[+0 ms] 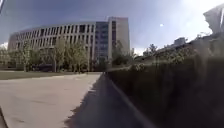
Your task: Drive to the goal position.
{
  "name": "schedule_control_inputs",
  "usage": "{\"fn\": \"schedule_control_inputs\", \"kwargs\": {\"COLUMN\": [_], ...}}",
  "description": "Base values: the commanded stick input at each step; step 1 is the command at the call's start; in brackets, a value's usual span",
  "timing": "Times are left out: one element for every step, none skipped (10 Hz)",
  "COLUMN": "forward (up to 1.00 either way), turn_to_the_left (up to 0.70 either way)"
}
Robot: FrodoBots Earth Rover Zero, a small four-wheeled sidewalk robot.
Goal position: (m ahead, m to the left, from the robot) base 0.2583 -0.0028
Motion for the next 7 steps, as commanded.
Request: {"fn": "schedule_control_inputs", "kwargs": {"forward": [0.7, 0.7, 0.7, 0.7, 0.7, 0.7, 0.7], "turn_to_the_left": [0.16, 0.0, 0.0, 0.0, 0.0, 0.0, 0.0]}}
